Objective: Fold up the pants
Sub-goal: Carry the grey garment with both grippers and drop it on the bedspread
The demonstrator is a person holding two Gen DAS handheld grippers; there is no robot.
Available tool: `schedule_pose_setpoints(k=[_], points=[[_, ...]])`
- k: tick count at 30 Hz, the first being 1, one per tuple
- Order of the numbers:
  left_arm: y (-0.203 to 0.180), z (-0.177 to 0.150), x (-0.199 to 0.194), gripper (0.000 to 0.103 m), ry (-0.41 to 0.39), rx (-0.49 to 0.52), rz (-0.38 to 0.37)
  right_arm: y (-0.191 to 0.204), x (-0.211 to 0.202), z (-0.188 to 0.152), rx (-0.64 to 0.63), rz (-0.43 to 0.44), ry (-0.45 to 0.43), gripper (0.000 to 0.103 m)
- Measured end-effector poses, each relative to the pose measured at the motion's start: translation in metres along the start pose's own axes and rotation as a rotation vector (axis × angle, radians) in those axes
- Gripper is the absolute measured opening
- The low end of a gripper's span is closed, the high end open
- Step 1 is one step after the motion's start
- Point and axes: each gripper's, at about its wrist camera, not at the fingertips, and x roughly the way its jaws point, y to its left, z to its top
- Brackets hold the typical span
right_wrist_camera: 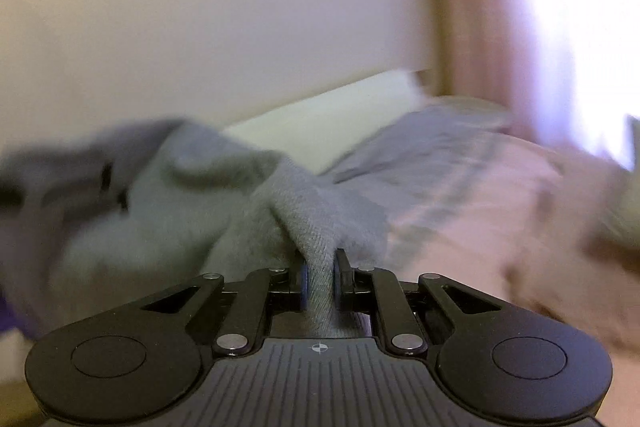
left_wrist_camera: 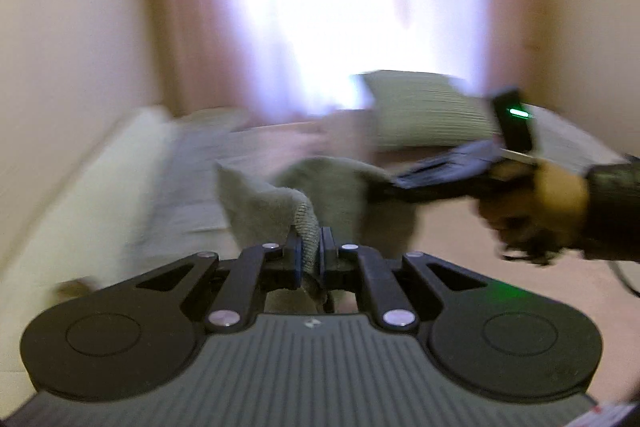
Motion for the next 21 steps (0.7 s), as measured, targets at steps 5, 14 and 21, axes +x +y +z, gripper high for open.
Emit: schedule_pose_setpoints(k=[5,14,21], points=[[-0.179,-0.03,0.044,0.023,0.16,-0.049,-0.407,-0.12,-0.157,-0.113,0.159,-0.317,0.124,0.034],[-0.276,-0.102,0.111,0.037,0.423,0.04,-0.429,-0.208,-0.308,-0.219,0.399,-0.582,0.193,0.057],[-0.22,-0.131,0.177,0.048,0.513,0.04,-0.244,-0.187,-0.22,-0.22,0.3,-0.428,0.299,0.061]])
